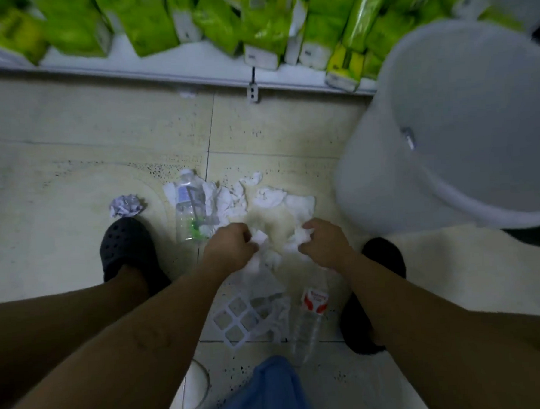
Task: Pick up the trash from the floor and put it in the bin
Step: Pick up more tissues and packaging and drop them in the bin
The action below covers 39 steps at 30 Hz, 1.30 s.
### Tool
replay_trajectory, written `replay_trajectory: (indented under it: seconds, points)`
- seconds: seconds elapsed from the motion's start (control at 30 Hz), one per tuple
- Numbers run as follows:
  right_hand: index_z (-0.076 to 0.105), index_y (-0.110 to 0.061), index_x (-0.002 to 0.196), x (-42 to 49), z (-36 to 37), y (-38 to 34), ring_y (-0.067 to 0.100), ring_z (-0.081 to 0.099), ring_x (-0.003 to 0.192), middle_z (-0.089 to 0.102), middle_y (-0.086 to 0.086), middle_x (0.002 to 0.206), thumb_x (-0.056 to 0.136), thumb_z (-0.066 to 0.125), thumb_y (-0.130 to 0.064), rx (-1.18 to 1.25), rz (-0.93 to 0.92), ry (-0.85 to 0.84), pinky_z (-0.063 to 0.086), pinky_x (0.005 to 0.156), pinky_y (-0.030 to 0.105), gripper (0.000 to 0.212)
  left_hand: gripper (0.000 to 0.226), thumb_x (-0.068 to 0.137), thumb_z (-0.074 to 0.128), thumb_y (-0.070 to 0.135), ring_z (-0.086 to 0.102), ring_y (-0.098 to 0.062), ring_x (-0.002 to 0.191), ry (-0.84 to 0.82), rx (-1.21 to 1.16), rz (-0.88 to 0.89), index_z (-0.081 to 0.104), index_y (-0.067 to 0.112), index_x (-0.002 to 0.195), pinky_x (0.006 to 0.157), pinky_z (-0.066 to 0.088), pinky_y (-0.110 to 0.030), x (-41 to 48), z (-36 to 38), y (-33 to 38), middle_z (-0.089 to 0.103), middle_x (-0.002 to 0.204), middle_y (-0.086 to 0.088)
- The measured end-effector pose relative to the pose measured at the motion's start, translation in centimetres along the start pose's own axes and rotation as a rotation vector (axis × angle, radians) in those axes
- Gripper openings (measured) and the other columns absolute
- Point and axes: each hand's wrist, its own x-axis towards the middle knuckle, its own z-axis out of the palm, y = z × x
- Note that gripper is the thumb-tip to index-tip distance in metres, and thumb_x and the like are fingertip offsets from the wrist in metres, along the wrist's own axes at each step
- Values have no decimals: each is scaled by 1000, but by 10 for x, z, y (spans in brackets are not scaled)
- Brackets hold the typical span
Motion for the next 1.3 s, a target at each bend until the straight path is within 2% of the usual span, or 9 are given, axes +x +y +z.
replay_trajectory:
  seconds: [0.13, 0.2, 0.47, 0.6, 0.93, 1.0, 1.03, 1.1, 1.3]
  points:
    - [62, -14, 94, -34, -51, -34, 18, 60, 82, 64, 11, 105, 84, 66, -21, 16, -68, 28, 45, 61, 20, 13, 17, 86, 63, 30, 57, -21, 76, 75, 24, 54, 63, 16, 95, 67, 44, -26, -22, -50, 37, 64, 87, -6]
    - [52, -24, 69, -53, -76, -49, 13, 56, 63, 63, 8, 85, 83, 67, -19, 31, -136, 44, 39, 49, 17, 22, 13, 85, 63, 29, 59, -22, 77, 114, 43, 88, 63, 17, 90, 65, 41, -24, -35, -71, 57, 67, 86, -6]
    - [53, -21, 62, -129, -185, -63, -1, 50, 30, 61, 1, 48, 73, 68, -14, -16, -233, 311, 40, 39, 13, 20, 16, 80, 68, 22, 57, -21, 74, 299, -25, 292, 53, 20, 75, 65, 38, -23, -84, -123, 161, 63, 77, -1]
    - [53, -21, 64, -154, -235, -44, 11, 56, 50, 60, -7, 55, 70, 67, -20, -2, -228, 496, 38, 44, 20, 15, 20, 79, 67, 19, 56, -19, 69, 370, -98, 388, 49, 21, 69, 62, 38, -25, -92, -126, 223, 57, 66, 6]
    - [54, -17, 75, -138, -274, 42, 34, 62, 94, 66, 16, 94, 75, 68, -15, 272, -52, 808, 44, 70, 29, 14, 10, 81, 65, 21, 67, -21, 82, 483, -283, 507, 59, 17, 88, 64, 44, -26, -54, -71, 326, 68, 89, 1]
    - [50, -12, 123, -132, -276, 47, 34, 49, 122, 46, 19, 135, 72, 75, -21, 279, 5, 631, 42, 85, 30, 58, 28, 81, 67, 23, 64, -19, 101, 420, -212, 497, 57, 17, 107, 75, 48, -25, -44, -53, 331, 66, 108, -2]
    - [27, -16, 144, -130, -274, 50, 33, 35, 135, 22, 17, 152, 69, 79, -25, 282, 33, 485, 40, 95, 34, 92, 41, 80, 69, 23, 60, -20, 111, 376, -145, 488, 54, 17, 118, 85, 49, -28, -40, -45, 330, 62, 120, -4]
    - [-5, -24, 151, -131, -267, 49, 33, 13, 145, -12, 13, 158, 65, 83, -32, 170, 60, 291, 31, 109, 41, 123, 57, 79, 70, 24, 53, -22, 121, 323, -19, 474, 47, 17, 131, 95, 43, -30, -37, -33, 322, 54, 134, -5]
    - [5, -18, 151, -126, -247, 34, 33, 30, 140, 12, 12, 157, 70, 80, -33, -23, -52, 225, 37, 109, 40, 111, 56, 80, 68, 29, 53, -24, 122, 237, 241, 437, 48, 21, 131, 100, 44, -35, -48, -37, 273, 55, 135, -3]
